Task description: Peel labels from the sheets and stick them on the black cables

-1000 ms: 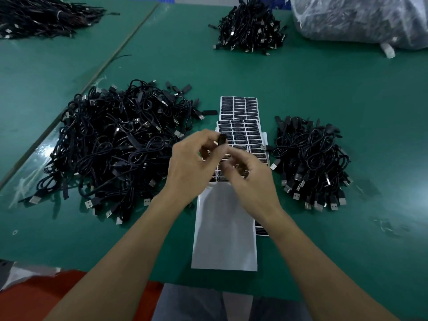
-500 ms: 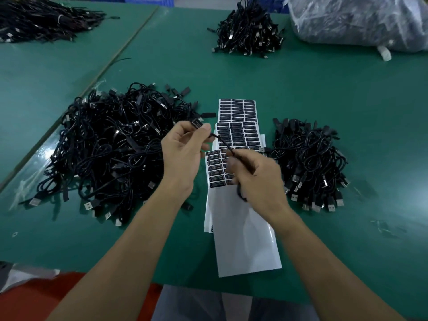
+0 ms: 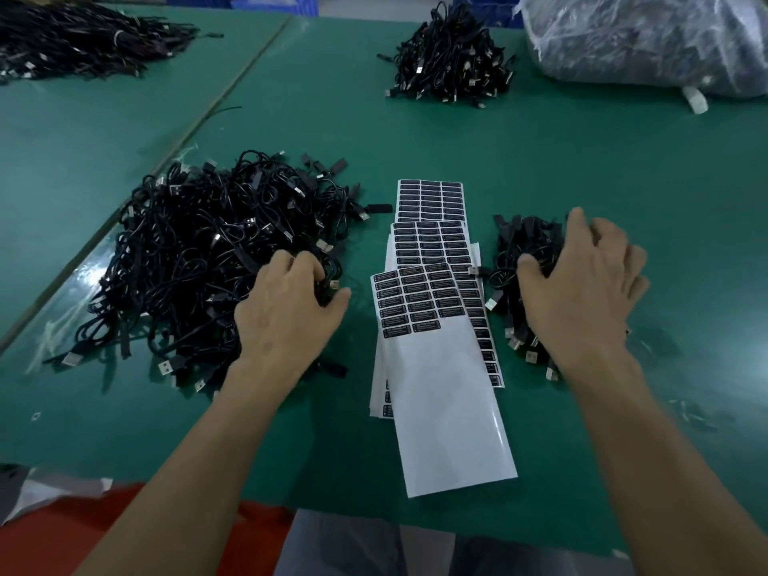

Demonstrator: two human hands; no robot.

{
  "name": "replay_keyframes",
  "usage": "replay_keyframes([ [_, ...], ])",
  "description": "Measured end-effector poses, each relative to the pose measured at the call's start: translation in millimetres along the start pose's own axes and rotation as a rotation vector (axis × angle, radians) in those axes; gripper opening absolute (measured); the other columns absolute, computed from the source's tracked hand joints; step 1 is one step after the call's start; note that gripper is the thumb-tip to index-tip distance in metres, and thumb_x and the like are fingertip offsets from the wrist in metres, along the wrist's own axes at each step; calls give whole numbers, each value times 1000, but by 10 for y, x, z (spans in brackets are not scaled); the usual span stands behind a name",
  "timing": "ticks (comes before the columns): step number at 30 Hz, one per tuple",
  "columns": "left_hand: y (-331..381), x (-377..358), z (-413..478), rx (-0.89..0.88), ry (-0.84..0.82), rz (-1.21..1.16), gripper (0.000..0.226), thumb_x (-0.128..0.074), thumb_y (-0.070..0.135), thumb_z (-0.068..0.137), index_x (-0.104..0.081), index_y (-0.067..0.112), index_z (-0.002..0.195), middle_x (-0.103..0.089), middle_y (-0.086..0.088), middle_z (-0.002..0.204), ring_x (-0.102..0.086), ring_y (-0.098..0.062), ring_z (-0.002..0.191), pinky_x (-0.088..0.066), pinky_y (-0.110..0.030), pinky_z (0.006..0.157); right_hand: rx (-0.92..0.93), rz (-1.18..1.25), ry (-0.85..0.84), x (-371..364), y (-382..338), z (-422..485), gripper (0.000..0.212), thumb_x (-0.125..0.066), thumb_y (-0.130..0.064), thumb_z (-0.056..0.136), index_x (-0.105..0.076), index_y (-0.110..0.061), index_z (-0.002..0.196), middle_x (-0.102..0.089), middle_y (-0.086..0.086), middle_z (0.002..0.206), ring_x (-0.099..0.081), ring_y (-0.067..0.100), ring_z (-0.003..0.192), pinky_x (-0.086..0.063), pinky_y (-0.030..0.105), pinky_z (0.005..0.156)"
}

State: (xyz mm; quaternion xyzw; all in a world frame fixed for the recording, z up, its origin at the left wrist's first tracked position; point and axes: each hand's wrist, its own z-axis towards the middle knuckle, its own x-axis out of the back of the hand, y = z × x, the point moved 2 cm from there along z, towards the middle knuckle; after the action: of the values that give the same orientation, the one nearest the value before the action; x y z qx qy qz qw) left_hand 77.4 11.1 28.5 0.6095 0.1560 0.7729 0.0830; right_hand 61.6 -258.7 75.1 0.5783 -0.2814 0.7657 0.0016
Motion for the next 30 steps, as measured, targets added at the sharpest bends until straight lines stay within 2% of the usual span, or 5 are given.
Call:
replay_keyframes([
  [10,2,-7,-29,-15,8,-14,30,-63,38,97,-56,21,121,-68,-1,98,-65,-30,86,-47,-38,64,343,170,-62,-324,-311,-349,27,-62,-25,96,-69,-18,121,-59,3,122,-43,24,117,-24,31,90],
  [16,69,38,30,92,117,-580,17,-70,38,92,-59,26,98,-65,9,69,-63,-4,64,-49,-15,59,432,322,-311,-509,-410,-469,30,-64,-26,95,-68,-20,124,-67,-1,119,-56,19,115,-40,34,103],
  [19,166,14,53,188,142,-848,21,-71,38,90,-52,28,92,-66,11,65,-60,-3,57,-49,-21,57,370,583,-524,-532,-490,-541,39,-68,-39,92,-63,-29,130,-69,-12,106,-63,2,97,-48,17,88],
  [25,313,-68,-28,325,234,-1261,26,-75,21,90,-49,21,93,-63,-7,90,-69,-21,82,-61,-37,71,283,862,-576,-564,-616,-609,22,-64,-34,95,-67,-33,117,-74,0,92,-70,21,89,-56,46,87],
  [30,258,-82,-88,310,354,-1379,36,-78,19,87,-43,20,96,-64,-6,86,-73,-21,76,-60,-33,63,254,890,-532,-531,-560,-526,13,-65,-17,96,-74,-23,103,-73,-3,80,-69,15,78,-59,41,81],
])
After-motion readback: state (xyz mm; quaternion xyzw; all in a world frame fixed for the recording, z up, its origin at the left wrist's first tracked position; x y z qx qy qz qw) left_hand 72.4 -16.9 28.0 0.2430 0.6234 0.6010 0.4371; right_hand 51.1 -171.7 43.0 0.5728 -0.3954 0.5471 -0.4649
